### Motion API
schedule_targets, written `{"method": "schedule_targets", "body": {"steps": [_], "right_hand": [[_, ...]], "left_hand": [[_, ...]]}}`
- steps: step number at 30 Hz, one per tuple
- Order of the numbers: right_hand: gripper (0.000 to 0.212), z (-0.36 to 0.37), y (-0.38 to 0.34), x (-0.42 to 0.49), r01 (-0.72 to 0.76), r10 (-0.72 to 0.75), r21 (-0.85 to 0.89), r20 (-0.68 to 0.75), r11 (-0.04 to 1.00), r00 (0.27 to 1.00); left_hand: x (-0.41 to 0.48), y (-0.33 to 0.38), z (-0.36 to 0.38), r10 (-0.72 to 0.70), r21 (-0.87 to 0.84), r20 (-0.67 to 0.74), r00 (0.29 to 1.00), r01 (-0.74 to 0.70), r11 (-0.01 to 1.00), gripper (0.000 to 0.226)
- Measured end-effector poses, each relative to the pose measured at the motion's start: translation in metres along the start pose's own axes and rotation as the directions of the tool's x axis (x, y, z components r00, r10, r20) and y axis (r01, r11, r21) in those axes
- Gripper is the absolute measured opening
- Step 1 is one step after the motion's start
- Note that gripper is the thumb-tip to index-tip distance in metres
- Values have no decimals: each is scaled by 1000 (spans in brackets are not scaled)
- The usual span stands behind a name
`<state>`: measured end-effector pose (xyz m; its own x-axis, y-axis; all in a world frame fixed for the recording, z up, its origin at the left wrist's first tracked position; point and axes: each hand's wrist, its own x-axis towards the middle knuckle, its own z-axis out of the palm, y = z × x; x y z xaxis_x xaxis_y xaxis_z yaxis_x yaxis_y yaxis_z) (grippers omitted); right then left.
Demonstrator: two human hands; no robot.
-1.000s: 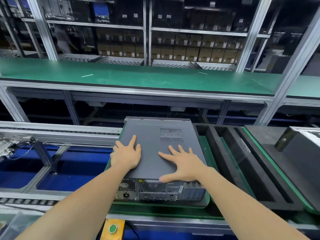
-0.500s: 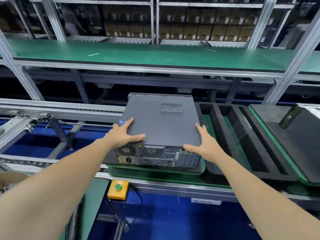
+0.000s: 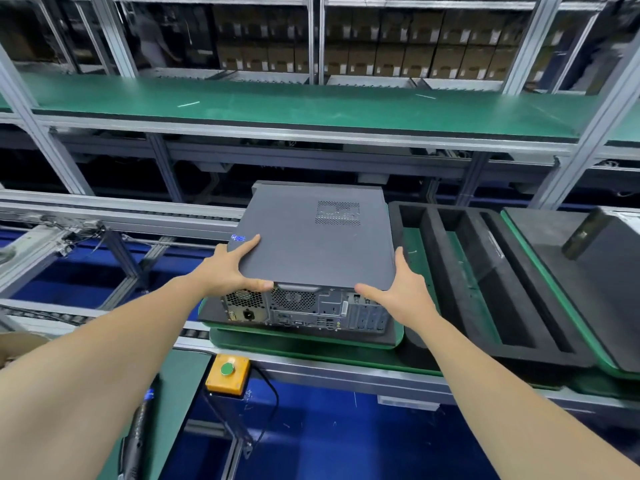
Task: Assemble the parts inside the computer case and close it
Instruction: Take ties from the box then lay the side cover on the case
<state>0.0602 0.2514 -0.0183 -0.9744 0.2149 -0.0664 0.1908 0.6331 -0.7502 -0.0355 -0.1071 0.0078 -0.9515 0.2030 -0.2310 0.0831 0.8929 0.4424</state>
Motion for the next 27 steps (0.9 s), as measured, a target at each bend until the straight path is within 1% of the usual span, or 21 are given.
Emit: {"method": "schedule_targets", "body": {"steps": [1, 4, 6, 7, 10, 11, 13, 14, 16, 19, 21, 23, 25, 26, 27], "right_hand": [[129, 0, 0, -1, 3, -3, 0, -5, 1000, 1000], [113, 4, 0, -8, 66, -66, -7, -63, 998, 996], [116, 7, 0, -10, 74, -73, 5, -79, 997, 994], [118, 6, 2, -10, 69, -67, 17, -76, 997, 995], [114, -3, 9, -10, 61, -62, 60, 11, 996, 998], [111, -7, 12, -10, 62, -65, 71, 47, 996, 997], [107, -8, 15, -11, 54, -63, 102, 79, 993, 995], [105, -7, 16, -11, 58, -66, 114, 65, 992, 996], [99, -4, 15, -11, 81, -84, 121, 20, 989, 996], [88, 1, 15, -13, 119, -114, 111, -52, 987, 992], [86, 3, 16, -15, 122, -113, 138, -71, 983, 991], [82, 5, 17, -17, 93, -79, 214, -71, 972, 994], [70, 4, 12, -11, -3, 33, 375, -75, 927, 997], [64, 2, 7, -6, -62, 111, 447, -84, 892, 990], [62, 0, -1, 1, -123, 193, 500, -89, 857, 977]], "left_hand": [[0, -1, 0, 0, -9, -11, 1000, 0, 1000, 125], [-2, -4, 6, 17, 9, -78, 997, -17, 1000, 120], [1, -7, 7, 20, 3, -87, 996, -19, 1000, 116], [3, -6, 5, 22, -10, -70, 997, -23, 1000, 115], [1, -17, -1, 51, -142, 12, 999, -49, 989, 120], [-1, -22, -1, 46, -215, 6, 999, -44, 976, 124], [-5, -33, 7, -16, -341, -44, 999, 0, 940, 125], [-6, -35, 11, -40, -374, -79, 996, 7, 927, 124], [-5, -35, 15, -56, -378, -121, 991, 6, 926, 124], [-5, -32, 16, -47, -313, -143, 989, 0, 950, 117], [-7, -32, 17, -55, -353, -147, 988, -1, 936, 121], [-8, -28, 14, -70, -457, -112, 991, 11, 889, 121], [-4, -20, 7, -121, -643, -59, 991, 55, 764, 107], [-2, -14, 6, -171, -677, -62, 983, 84, 731, 100], [1, -6, 6, -219, -649, -93, 971, 108, 753, 95]]}}
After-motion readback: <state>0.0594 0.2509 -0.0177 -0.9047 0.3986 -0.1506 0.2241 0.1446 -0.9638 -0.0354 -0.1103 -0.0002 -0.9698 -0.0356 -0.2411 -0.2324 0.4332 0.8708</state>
